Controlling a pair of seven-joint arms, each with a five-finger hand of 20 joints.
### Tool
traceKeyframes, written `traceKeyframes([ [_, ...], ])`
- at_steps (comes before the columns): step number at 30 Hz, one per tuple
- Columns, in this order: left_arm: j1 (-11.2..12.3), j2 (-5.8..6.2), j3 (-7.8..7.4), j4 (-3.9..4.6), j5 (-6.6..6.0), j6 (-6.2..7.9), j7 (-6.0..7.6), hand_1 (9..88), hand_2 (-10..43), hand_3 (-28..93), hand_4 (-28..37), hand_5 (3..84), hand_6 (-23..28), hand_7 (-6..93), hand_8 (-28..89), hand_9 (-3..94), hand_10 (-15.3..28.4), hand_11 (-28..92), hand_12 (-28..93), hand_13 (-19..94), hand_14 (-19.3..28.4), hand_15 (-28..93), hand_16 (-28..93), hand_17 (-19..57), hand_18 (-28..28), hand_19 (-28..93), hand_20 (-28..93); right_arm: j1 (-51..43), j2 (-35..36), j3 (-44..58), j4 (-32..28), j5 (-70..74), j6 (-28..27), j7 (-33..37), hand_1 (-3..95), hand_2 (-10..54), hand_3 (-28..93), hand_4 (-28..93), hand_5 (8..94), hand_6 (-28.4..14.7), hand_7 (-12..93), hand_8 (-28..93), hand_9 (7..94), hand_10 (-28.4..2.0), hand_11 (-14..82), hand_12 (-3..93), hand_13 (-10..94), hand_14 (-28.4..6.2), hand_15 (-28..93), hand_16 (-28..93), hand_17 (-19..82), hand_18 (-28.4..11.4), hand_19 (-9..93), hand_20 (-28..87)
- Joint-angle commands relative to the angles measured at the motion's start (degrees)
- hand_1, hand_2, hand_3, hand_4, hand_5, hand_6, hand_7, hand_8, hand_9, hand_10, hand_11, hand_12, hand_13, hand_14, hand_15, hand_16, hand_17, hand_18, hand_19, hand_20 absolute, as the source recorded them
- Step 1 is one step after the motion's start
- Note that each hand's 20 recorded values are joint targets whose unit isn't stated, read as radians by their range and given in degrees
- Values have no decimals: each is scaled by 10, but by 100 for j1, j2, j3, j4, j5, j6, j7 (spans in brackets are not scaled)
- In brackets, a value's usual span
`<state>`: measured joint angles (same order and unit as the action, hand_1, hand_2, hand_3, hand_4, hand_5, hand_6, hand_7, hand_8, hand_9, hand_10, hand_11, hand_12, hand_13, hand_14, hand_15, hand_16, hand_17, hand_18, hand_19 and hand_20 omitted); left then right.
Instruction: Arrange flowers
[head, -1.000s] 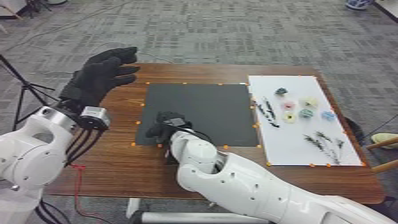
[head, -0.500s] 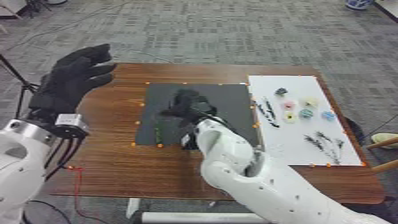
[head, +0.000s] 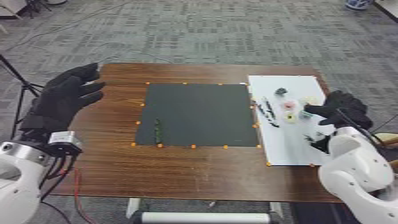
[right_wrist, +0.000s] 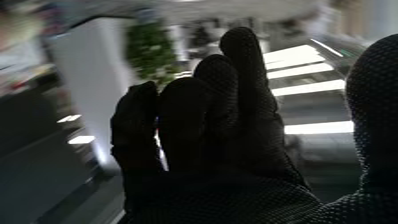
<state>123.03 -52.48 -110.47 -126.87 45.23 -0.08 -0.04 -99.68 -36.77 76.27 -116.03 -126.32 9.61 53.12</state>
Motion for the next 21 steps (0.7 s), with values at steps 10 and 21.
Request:
traceKeyframes([
  [10,86,-90,16,-26,65,17,-3,279,-58,683,-234,277,25,232,-107,193,101,285,202,119,133,524,-48,-94,195,414,122,-1705,-28,1190,70,107,-691,211,257,-95,698,-283,555,-44,520,-164,580,-149,602,494,535,-155,814,396,232,-232,797,538],
  [21,171,-131,-31,-45,38,21,0,279,-55,682,-235,277,26,231,-108,195,102,286,203,119,133,523,-49,-94,195,414,122,-1980,-115,1391,-57,249,-1089,106,249,-95,695,-283,568,-39,508,-158,587,-147,601,492,539,-156,811,398,231,-234,792,542],
])
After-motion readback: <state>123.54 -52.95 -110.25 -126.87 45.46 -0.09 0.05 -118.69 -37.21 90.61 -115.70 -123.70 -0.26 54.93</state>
